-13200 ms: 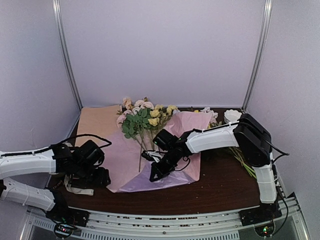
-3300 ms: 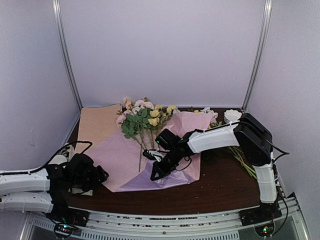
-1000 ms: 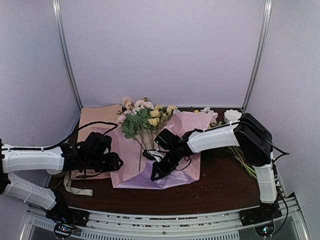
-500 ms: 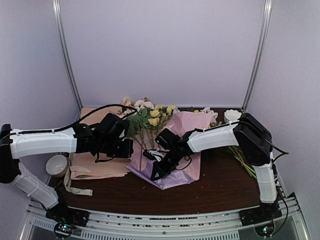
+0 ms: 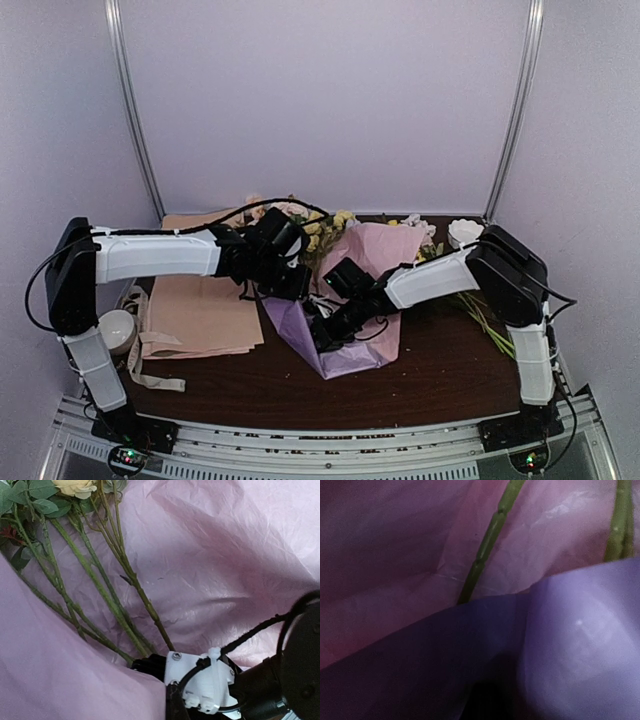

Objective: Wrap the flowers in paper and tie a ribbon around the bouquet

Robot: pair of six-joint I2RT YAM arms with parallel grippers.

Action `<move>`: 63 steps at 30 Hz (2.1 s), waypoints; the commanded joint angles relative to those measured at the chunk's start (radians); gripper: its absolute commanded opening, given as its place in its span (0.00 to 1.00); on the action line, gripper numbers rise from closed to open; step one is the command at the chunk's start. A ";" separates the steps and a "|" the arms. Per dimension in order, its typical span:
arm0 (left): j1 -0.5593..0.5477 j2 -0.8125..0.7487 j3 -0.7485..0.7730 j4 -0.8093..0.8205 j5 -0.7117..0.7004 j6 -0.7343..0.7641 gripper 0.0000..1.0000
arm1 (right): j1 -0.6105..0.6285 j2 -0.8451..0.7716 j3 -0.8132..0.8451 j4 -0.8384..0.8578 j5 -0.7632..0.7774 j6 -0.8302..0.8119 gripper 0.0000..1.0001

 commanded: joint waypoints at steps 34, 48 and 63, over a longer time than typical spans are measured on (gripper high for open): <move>0.134 0.310 0.213 0.041 0.160 0.127 0.00 | -0.011 -0.362 -0.214 0.133 0.454 -0.048 0.52; 0.134 0.257 0.249 -0.018 0.128 0.227 0.24 | -0.014 -0.346 -0.249 0.143 0.500 -0.007 0.00; 0.265 -0.004 0.296 -0.174 0.127 0.603 0.76 | -0.047 -0.388 -0.411 0.314 0.462 0.144 0.00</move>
